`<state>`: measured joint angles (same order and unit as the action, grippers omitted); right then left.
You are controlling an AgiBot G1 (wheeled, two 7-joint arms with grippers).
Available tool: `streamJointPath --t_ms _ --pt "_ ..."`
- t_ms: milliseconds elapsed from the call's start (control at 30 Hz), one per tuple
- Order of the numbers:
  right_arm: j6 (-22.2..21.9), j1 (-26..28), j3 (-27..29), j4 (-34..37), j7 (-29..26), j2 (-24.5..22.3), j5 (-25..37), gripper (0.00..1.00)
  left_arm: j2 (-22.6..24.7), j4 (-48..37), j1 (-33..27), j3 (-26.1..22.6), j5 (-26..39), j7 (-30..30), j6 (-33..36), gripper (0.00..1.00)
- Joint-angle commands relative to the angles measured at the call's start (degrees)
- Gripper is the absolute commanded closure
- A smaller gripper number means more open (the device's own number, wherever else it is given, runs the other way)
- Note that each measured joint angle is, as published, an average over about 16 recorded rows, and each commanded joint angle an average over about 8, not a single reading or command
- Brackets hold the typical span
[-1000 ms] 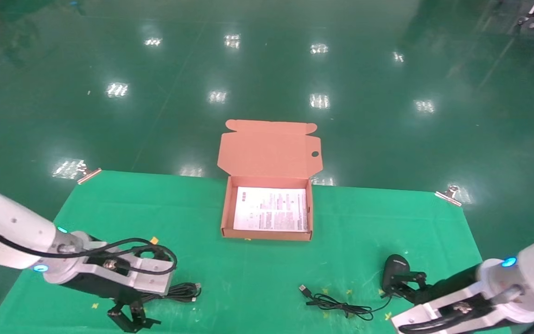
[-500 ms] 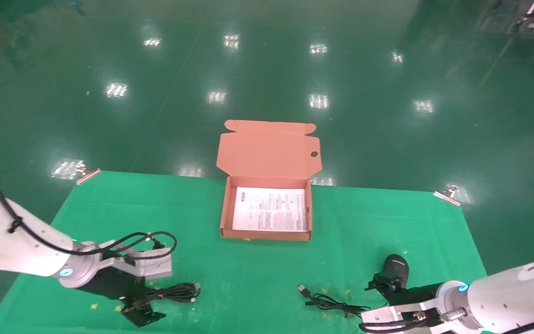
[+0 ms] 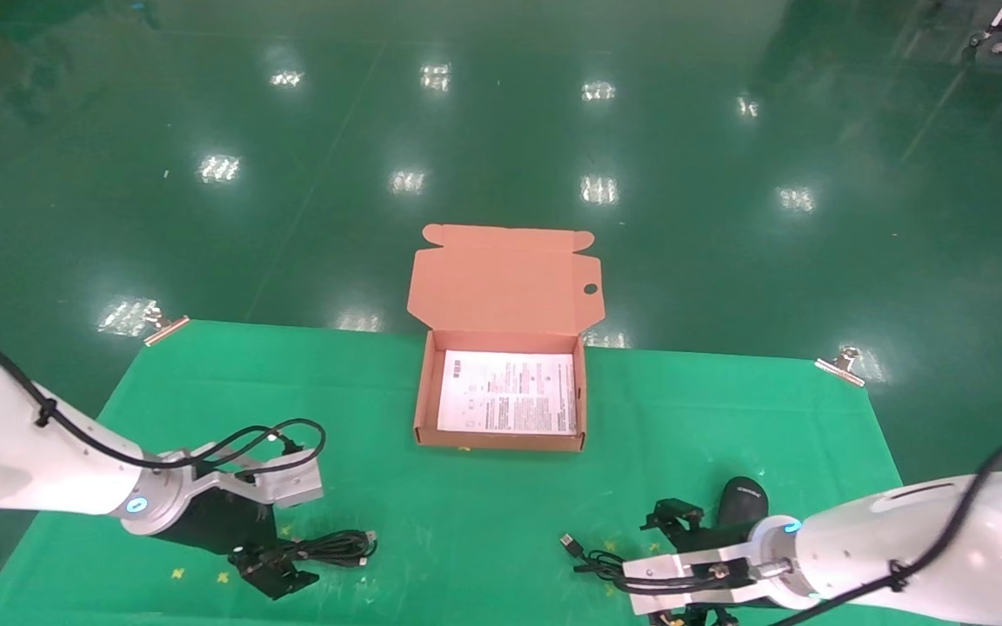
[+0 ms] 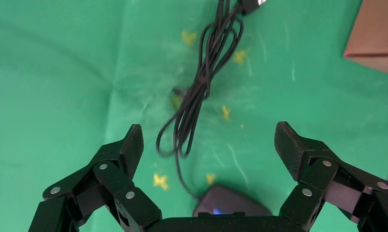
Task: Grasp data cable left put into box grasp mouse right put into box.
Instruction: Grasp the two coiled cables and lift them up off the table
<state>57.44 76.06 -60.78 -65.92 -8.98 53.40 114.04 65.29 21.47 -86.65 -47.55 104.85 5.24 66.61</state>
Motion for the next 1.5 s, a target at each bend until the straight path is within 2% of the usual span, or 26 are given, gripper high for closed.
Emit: streamJointPath --t_ms 33,67,300,333,1500 --pt "-0.4 0.0 -0.2 2.4 0.7 1.5 -0.2 0.00 0.6 -2.4 -0.3 0.2 -0.3 -1.1 -0.5 0.00" --pt "-0.5 0.1 -0.2 3.3 0.9 2.0 -0.3 0.07 0.7 -3.2 -0.4 0.3 -0.5 -1.6 -0.6 0.09" --pt "-1.3 0.1 -0.3 7.6 1.5 4.1 -0.6 0.94 1.3 -7.3 -0.4 0.9 -1.3 -4.1 -1.7 0.96" --pt "-1.3 0.1 -0.3 7.9 1.5 4.2 -0.6 1.00 1.3 -7.6 -0.4 0.9 -1.4 -4.2 -1.8 1.00" --pt "-0.9 0.2 -0.2 6.5 1.4 3.5 -0.7 1.00 1.0 -5.9 -0.3 0.7 -1.2 -3.5 -1.3 1.00"
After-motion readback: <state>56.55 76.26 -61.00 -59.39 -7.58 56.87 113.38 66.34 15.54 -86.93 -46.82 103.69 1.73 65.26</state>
